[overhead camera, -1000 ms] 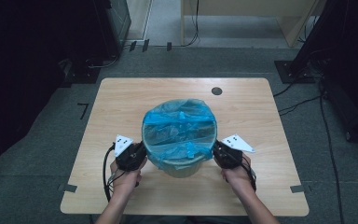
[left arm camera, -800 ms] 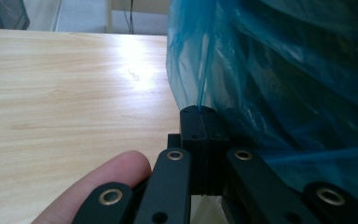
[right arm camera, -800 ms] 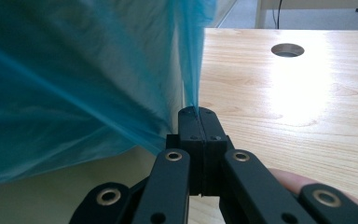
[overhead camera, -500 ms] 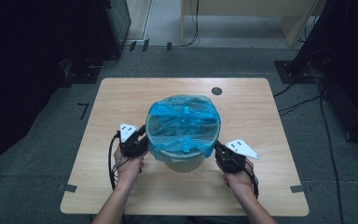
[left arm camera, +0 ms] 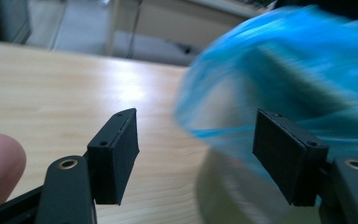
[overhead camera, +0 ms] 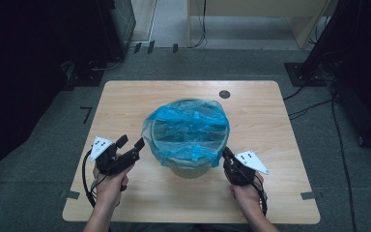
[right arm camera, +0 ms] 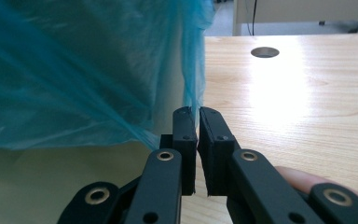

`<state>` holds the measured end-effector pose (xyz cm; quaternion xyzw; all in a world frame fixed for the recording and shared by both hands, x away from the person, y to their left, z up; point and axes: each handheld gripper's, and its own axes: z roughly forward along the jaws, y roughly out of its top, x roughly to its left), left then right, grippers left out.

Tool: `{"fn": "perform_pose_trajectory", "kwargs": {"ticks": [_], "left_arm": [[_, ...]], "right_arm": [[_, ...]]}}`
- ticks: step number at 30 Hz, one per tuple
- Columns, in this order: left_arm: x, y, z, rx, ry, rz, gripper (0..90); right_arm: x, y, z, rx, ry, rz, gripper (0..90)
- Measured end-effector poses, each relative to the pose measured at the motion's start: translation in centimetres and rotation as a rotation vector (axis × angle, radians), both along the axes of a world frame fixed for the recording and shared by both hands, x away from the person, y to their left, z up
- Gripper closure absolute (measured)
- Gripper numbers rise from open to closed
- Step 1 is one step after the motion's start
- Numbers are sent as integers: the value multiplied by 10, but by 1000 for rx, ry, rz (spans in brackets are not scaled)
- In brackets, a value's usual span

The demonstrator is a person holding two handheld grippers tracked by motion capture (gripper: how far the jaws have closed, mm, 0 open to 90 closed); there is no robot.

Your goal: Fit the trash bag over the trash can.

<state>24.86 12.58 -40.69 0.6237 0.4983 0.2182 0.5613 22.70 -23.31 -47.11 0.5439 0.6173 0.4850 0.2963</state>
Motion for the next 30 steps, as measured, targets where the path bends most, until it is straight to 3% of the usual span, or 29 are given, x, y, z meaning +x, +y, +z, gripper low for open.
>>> {"fn": "perform_pose_trajectory", "kwargs": {"ticks": [1,2,3,5,12,14,17,18,19,21,22,23,24,27,28,30], "left_arm": [[0,0,0,0,0,0,311],[-10,-8,8,2,-46,-26,314],[-10,-8,8,2,-46,-26,318],[-21,-20,16,-6,-90,-47,318],[-34,-33,19,-22,-148,-99,235],[-37,-37,18,-7,-181,-177,183],[-39,-41,16,21,-196,-209,175],[-40,-43,14,46,-207,-213,175],[-41,-48,9,120,-244,-213,183],[-39,-46,4,119,-254,-276,258],[-39,-46,4,119,-254,-276,330],[-37,-44,2,113,-259,-304,330],[-35,-39,-4,108,-263,-338,451],[-31,-35,-9,105,-245,-340,651],[-26,-34,-13,116,-217,-322,705],[-24,-33,-15,122,-203,-317,769]], "right_arm": [[-1,2,0,-4,-1,4,865],[-2,4,0,-7,-6,8,865],[-2,5,0,-12,-9,11,865],[-3,7,0,-18,-12,19,858],[-3,7,-4,-26,-13,12,853],[-2,7,-4,-27,-15,11,852],[-2,7,-4,-24,-18,14,844],[-2,7,-4,-24,-18,14,835],[-2,7,-4,-20,-18,13,810],[-1,5,-5,-14,-19,11,799],[-1,5,-5,-14,-19,11,799],[0,4,-5,-10,-16,8,798],[1,1,-5,1,-11,-1,798],[2,-2,-5,11,-13,-3,795],[2,-4,-5,19,-19,3,771],[2,-5,-4,39,-31,11,730]]}}
